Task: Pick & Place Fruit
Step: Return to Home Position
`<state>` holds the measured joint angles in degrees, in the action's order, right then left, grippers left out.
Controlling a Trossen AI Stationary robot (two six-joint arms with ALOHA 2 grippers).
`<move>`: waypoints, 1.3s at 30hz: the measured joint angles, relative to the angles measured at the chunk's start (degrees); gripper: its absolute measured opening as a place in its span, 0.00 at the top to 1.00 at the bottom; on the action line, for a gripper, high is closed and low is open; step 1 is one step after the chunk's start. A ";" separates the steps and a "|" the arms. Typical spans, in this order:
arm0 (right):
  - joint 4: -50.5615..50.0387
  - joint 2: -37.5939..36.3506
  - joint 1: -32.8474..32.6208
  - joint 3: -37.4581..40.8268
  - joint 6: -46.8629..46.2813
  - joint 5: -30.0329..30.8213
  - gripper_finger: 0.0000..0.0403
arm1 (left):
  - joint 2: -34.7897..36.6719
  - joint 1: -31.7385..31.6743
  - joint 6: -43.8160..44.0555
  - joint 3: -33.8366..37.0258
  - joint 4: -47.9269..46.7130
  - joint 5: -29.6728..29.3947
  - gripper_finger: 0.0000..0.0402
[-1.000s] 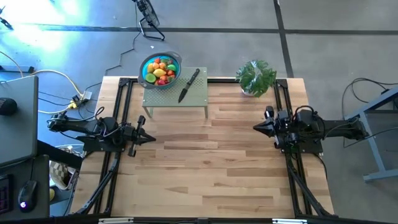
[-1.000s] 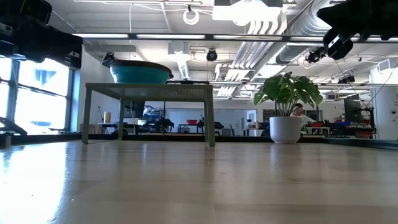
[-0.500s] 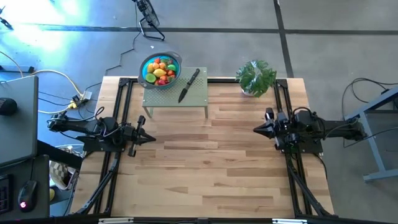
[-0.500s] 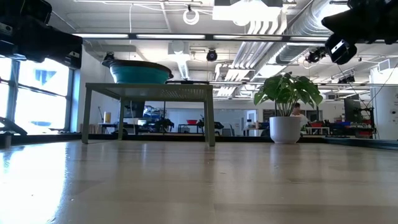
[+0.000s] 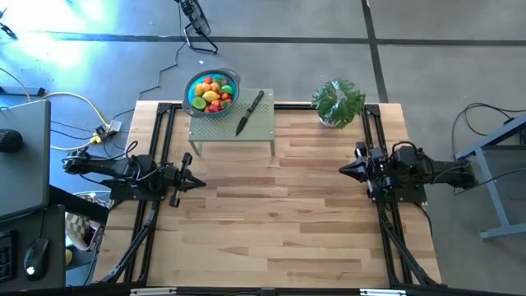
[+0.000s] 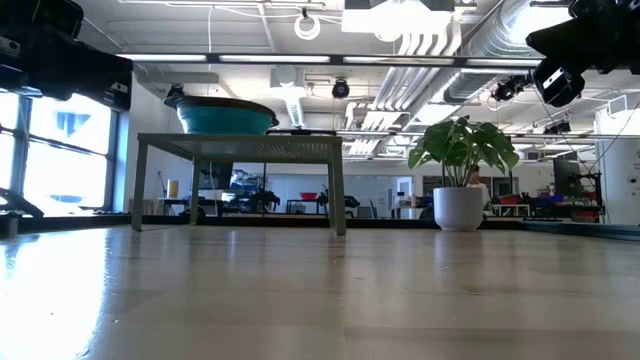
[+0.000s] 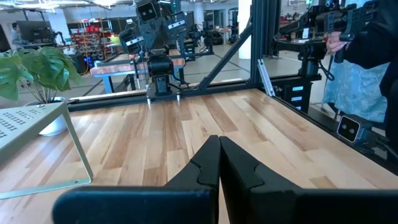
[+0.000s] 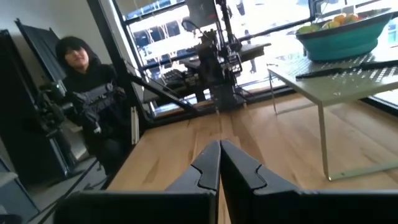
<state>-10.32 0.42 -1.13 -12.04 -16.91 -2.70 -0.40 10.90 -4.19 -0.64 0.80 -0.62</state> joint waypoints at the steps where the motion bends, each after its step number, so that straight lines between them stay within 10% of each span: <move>1: -0.16 -0.02 0.00 0.00 0.00 -0.26 0.99 | 0.00 0.00 0.00 0.00 0.00 0.00 1.00; 21: 17.03 -0.06 0.00 11.51 -1.05 -1.21 0.99 | 0.01 0.00 0.00 0.00 -0.01 0.00 1.00; 39: 12.22 1.01 0.00 11.55 -1.00 -1.65 0.99 | 0.01 0.00 -0.02 0.00 -0.01 0.00 1.00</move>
<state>1.90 1.43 -1.13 -0.49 -17.90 -4.35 -0.40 10.90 -4.21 -0.64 0.78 -0.62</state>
